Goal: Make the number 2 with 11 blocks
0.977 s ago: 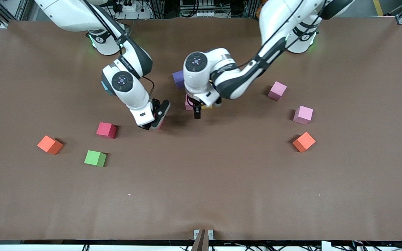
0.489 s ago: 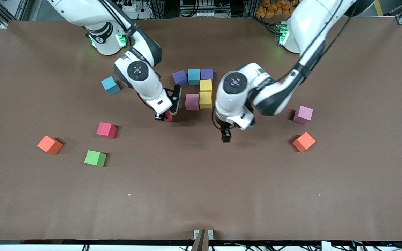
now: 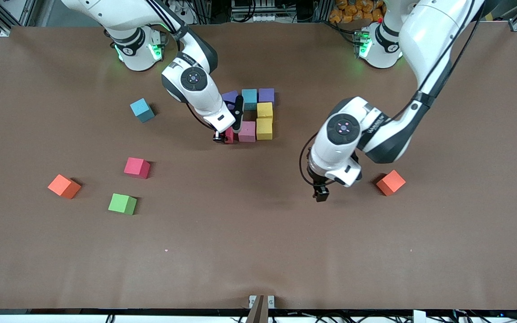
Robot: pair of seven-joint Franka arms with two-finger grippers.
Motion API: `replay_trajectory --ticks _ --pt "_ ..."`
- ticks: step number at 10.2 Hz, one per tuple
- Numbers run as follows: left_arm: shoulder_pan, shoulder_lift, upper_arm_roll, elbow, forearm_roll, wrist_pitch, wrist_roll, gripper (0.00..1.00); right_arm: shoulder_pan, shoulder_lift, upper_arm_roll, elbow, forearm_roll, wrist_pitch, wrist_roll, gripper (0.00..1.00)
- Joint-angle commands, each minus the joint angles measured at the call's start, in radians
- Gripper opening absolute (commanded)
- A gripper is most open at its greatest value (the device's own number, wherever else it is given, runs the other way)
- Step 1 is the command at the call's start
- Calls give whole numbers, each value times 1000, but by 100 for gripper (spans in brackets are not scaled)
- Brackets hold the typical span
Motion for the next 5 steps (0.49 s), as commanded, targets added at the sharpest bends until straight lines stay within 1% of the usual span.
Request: replay_trajectory --ticks 1,2,4,5 --pt "51 -19 -5 -20 3 -12 79 100 17 0 4 -7 -10 14 59 44" --pt "75 -18 -5 -25 3 -12 114 100 36 0 4 -7 -11 14 71 44" --pt "118 -13 -5 -34 2 -12 191 100 39 2 4 -6 -16 15 71 44" --pt "143 -15 -5 -48 2 -12 223 100 39 5 4 -7 -33 15 71 44"
